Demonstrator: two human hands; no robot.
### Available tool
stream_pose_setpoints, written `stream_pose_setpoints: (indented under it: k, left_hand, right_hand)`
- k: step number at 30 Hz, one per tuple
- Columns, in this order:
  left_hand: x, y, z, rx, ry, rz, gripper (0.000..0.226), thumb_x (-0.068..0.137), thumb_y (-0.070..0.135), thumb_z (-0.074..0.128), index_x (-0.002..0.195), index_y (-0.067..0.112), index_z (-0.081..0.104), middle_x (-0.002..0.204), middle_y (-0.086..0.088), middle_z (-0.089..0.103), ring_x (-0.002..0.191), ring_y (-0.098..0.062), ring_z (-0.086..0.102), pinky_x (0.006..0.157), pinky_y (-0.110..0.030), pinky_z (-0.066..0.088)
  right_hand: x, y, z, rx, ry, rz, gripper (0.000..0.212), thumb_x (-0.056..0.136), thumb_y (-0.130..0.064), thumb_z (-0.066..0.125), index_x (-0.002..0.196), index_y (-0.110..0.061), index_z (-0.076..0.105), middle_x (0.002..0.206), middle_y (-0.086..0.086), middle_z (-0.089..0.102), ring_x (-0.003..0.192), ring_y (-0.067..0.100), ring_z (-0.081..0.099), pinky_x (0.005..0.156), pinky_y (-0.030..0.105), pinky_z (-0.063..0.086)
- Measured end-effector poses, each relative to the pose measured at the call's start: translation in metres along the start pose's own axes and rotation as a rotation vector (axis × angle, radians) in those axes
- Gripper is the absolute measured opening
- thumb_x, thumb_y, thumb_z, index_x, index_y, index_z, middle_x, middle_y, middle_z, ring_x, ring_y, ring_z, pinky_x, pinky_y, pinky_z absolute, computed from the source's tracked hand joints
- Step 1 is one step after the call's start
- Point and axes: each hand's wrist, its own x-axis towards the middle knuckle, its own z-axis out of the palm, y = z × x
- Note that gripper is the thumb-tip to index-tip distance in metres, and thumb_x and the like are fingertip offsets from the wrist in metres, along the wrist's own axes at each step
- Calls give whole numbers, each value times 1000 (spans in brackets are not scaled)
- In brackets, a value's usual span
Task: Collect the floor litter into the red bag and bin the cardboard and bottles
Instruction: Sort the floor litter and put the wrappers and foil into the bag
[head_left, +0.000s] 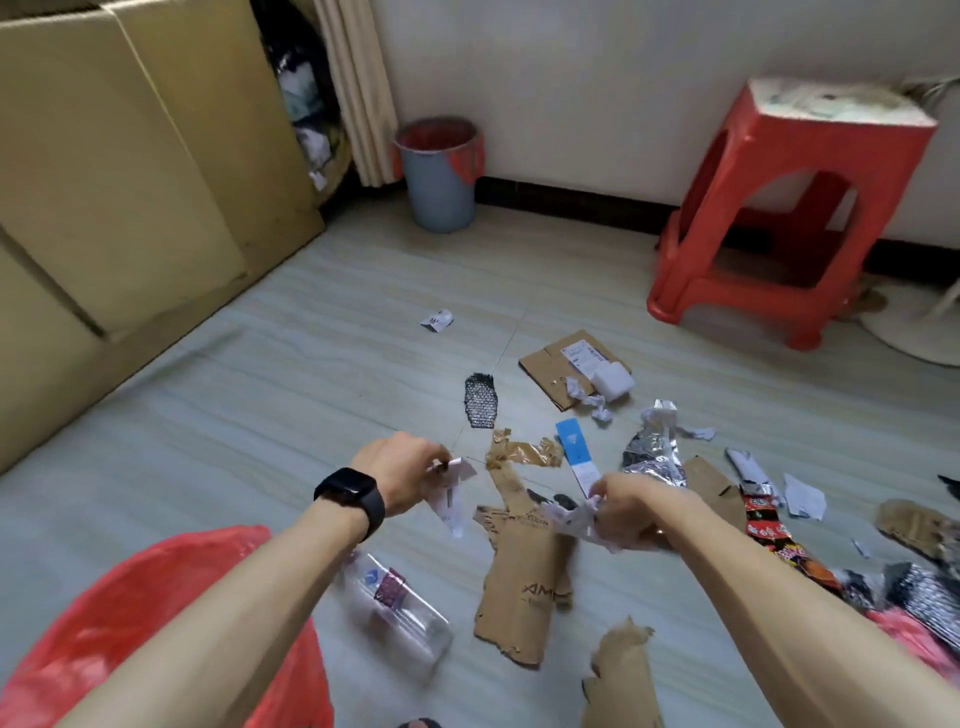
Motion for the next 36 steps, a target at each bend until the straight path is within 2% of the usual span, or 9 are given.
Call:
stream_pose_setpoints:
  k: [4, 7, 11, 15, 19, 23, 25, 29, 36]
  left_hand:
    - [-54, -28, -27, -90, 113, -97, 22, 93, 48, 56, 112, 40, 67, 109, 13, 71, 102, -19, 65, 70, -28, 47]
    - [-103, -62, -37, -131, 171, -199, 25, 92, 54, 55, 111, 42, 66, 104, 15, 72, 99, -17, 67, 72, -29, 52]
    - [-167, -106, -39, -164, 225, -341, 32, 85, 60, 51, 108, 42, 65, 98, 16, 73, 94, -16, 69, 73, -36, 57]
    - [-221, -133, -34, -132, 213, -464, 28, 89, 53, 56, 110, 40, 67, 100, 15, 73, 97, -16, 68, 72, -32, 56]
    - [-252, -147, -24, -99, 157, -546, 30, 89, 56, 52, 114, 43, 65, 105, 12, 73, 101, -18, 68, 78, -32, 56]
    - [-267, -151, -15, -73, 119, -587, 32, 89, 55, 51, 117, 43, 62, 112, 11, 71, 106, -19, 66, 84, -32, 55]
    - [-269, -150, -13, -85, 105, -594, 34, 88, 51, 54, 120, 43, 61, 117, 13, 69, 111, -18, 64, 87, -31, 53]
    - [-267, -149, -14, -76, 98, -575, 39, 86, 41, 54, 124, 44, 57, 124, 15, 66, 115, -17, 62, 91, -31, 52]
    - [-248, -138, -33, 57, 107, -553, 39, 89, 39, 50, 127, 36, 59, 124, 5, 66, 117, -24, 62, 93, -36, 52]
  right_hand:
    - [-49, -54, -24, 32, 82, -208, 34, 93, -14, 54, 127, -16, 59, 109, 6, 66, 78, 16, 59, 63, 23, 49]
    - [-80, -96, -26, -26, 161, -341, 31, 95, -25, 49, 122, -19, 62, 113, 7, 69, 99, 26, 64, 77, 29, 50]
    - [-104, -142, -6, 94, 192, -536, 12, 92, -34, 58, 102, -33, 66, 92, -6, 67, 88, 19, 63, 71, 31, 49]
    - [-116, -186, 28, 151, 196, -645, 19, 89, -38, 67, 104, -27, 69, 91, -2, 73, 82, 18, 68, 67, 28, 52]
    - [-123, -228, 69, 195, 172, -731, 11, 87, -32, 70, 92, -22, 70, 74, -6, 64, 65, 7, 54, 54, 15, 38]
    - [-121, -266, 106, 227, 116, -773, 10, 86, -29, 70, 79, -25, 64, 68, -10, 58, 61, 3, 49, 59, 19, 41]
    - [-119, -278, 115, 220, 101, -786, 6, 85, -34, 73, 89, -32, 69, 77, -13, 63, 69, 2, 55, 70, 27, 45]
    - [-119, -285, 118, 169, 152, -757, 42, 82, -36, 77, 123, -33, 68, 121, -6, 69, 106, 13, 65, 83, 22, 45]
    - [-121, -260, 93, 161, 164, -772, 44, 80, -15, 74, 121, -30, 70, 121, -10, 70, 105, 9, 67, 92, 26, 52]
